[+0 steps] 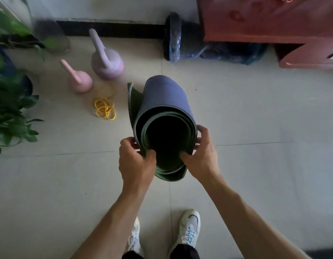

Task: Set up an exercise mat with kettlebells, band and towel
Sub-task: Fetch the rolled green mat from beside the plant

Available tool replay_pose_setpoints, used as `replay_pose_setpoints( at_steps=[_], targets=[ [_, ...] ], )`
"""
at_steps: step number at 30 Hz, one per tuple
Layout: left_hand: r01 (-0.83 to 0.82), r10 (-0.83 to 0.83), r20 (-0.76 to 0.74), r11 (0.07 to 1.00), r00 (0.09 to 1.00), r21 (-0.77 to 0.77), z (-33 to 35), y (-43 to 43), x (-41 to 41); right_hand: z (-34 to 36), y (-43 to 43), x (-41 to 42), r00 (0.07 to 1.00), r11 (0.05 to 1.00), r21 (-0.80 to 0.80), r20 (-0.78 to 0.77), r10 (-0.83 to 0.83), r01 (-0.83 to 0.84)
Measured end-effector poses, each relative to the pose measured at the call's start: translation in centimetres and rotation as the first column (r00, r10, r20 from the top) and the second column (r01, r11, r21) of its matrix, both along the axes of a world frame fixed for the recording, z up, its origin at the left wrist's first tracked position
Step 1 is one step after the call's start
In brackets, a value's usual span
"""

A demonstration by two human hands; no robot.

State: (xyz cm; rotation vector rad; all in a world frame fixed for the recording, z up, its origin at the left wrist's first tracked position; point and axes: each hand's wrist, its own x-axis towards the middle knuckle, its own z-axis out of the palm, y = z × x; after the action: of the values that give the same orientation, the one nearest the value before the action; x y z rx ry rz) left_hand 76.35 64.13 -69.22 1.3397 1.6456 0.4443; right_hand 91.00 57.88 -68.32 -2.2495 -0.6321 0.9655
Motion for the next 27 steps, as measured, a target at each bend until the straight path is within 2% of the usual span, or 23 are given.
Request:
replay_pose_setpoints(
  at_steps=[4, 7, 13, 18, 21, 24, 27],
  targets=[
    [0.145, -0.146, 0.000, 0.985, 0.989, -0.095, -1.7, -1.5, -3.9, -2.4, -2.6, -2.8, 0.999, 0.999, -0.039, -0.051, 0.001, -0.003],
    [0.220, -0.233, -0.023, 0.944, 0.972, -0.244, -4.9, -2.6, -6.5, -5.4, -4.9, -4.9, 0.995, 0.997, -0.081, -0.099, -0.001, -0.007],
    [0.171, -0.189, 0.003, 0.885, 0.982, -0.434, -12.5, -8.1, -8.5, -12.1, -9.5, -8.4, 0.999, 0.992, -0.116, 0.000, 0.043, -0.043],
    [0.185, -0.178, 0.067, 0.813, 0.982, -0.552, -17.5, -12.0, -8.2, -15.4, -12.7, -7.0, 0.991, 0.982, -0.163, 0.075, 0.108, -0.094],
    [0.247, -0.218, 0.120, 0.773, 0.969, -0.584, -19.3, -12.9, -6.9, -17.3, -14.3, -5.6, 0.984, 0.966, -0.233, 0.105, 0.140, -0.113],
    [0.290, -0.259, 0.141, 0.737, 0.956, -0.611, -21.4, -14.0, -6.4, -18.7, -15.6, -4.8, 0.963, 0.905, -0.343, 0.006, 0.270, -0.251],
    [0.213, -0.179, 0.116, 0.791, 0.977, -0.574, -21.2, -14.6, -7.1, -18.8, -15.9, -5.2, 0.876, 0.816, -0.319, -0.150, 0.458, -0.482]
  ],
)
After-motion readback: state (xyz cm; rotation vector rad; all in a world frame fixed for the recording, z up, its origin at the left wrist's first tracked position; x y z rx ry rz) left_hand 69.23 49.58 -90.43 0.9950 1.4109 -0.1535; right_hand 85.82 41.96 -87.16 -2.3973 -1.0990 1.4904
